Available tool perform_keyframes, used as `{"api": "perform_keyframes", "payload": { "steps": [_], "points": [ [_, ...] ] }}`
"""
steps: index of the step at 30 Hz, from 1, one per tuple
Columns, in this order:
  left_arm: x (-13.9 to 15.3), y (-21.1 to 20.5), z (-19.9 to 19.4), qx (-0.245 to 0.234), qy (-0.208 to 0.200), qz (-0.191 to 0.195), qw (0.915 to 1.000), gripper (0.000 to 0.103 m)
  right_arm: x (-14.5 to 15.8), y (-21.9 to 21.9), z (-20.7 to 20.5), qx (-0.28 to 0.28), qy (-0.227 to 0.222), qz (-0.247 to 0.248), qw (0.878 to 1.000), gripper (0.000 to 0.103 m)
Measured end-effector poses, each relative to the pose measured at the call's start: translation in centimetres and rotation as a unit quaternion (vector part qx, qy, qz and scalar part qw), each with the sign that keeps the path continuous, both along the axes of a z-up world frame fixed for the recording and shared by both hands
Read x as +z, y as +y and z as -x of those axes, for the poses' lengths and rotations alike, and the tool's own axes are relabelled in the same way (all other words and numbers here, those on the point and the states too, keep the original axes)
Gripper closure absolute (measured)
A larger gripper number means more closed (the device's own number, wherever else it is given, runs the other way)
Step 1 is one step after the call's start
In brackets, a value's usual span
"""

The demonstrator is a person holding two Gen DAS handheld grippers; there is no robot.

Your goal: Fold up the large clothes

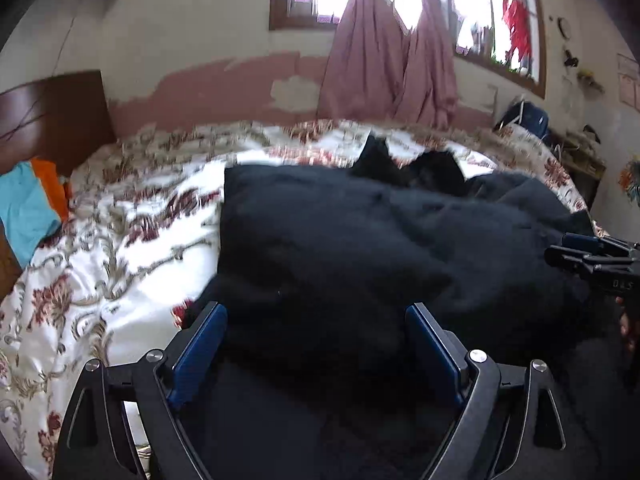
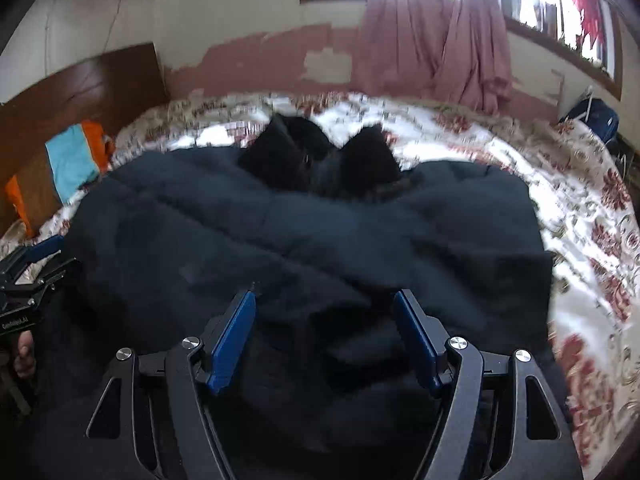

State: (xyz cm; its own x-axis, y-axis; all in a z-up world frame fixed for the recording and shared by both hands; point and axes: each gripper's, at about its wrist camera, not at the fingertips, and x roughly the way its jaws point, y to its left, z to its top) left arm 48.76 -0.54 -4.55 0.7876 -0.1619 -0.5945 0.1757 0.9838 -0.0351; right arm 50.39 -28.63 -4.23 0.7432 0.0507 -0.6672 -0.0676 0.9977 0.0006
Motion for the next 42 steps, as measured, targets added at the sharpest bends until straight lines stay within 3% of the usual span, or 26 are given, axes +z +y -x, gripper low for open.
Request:
{"api": "perform_keyframes", "payload": {
  "steps": [3, 7, 14, 23, 28, 30, 32, 35, 38, 42],
  "points": [
    [-0.4, 0.2, -0.1, -0.001, 0.004, 0.007, 1.0000, 0.008, -2.0, -0.3, -0.9, -0.007, 0.026, -0.003, 1.000, 0.036],
    [-1.3, -0.4, -0.5, 0.010, 0.012, -0.019, 0.9997, 0.000, -4.1, 0.0, -1.5, -0.004, 0.041, -0.001, 0.999, 0.035],
    [-2.0, -1.5, -0.5, 0.019, 0.007, -0.058, 0.9981, 0.000, -5.8, 0.4, -1.9, -0.002, 0.039, 0.014, 0.999, 0.035],
    [-2.6, -1.6, -0.4, 0.021, 0.000, -0.065, 0.9976, 0.000, -6.4, 0.0, -1.6, 0.000, 0.019, 0.001, 1.000, 0.034],
    [-2.3, -1.6, -0.5, 0.022, 0.017, -0.069, 0.9972, 0.000, -5.8, 0.0, -1.5, 0.001, 0.012, -0.001, 1.000, 0.034],
    [-2.1, -1.4, -0.5, 0.026, 0.051, -0.066, 0.9962, 0.000, -5.5, 0.0, -1.3, 0.002, 0.017, 0.000, 1.000, 0.032],
    [-1.5, -1.5, -0.6, 0.020, 0.093, -0.079, 0.9924, 0.000, -4.7, -0.2, -1.5, 0.016, 0.049, -0.009, 0.999, 0.031],
    [-0.1, -2.2, -0.4, -0.004, 0.148, -0.122, 0.9815, 0.000, -2.9, -2.0, -1.7, 0.034, 0.108, -0.062, 0.992, 0.031],
    [2.1, -2.8, -0.3, -0.037, 0.174, -0.133, 0.9751, 0.000, -0.2, -4.9, -1.8, 0.026, 0.142, -0.126, 0.981, 0.030],
    [5.0, -3.7, -2.7, -0.046, 0.182, -0.114, 0.9755, 0.000, 3.5, -8.8, -2.9, -0.010, 0.120, -0.143, 0.982, 0.017]
  ]
}}
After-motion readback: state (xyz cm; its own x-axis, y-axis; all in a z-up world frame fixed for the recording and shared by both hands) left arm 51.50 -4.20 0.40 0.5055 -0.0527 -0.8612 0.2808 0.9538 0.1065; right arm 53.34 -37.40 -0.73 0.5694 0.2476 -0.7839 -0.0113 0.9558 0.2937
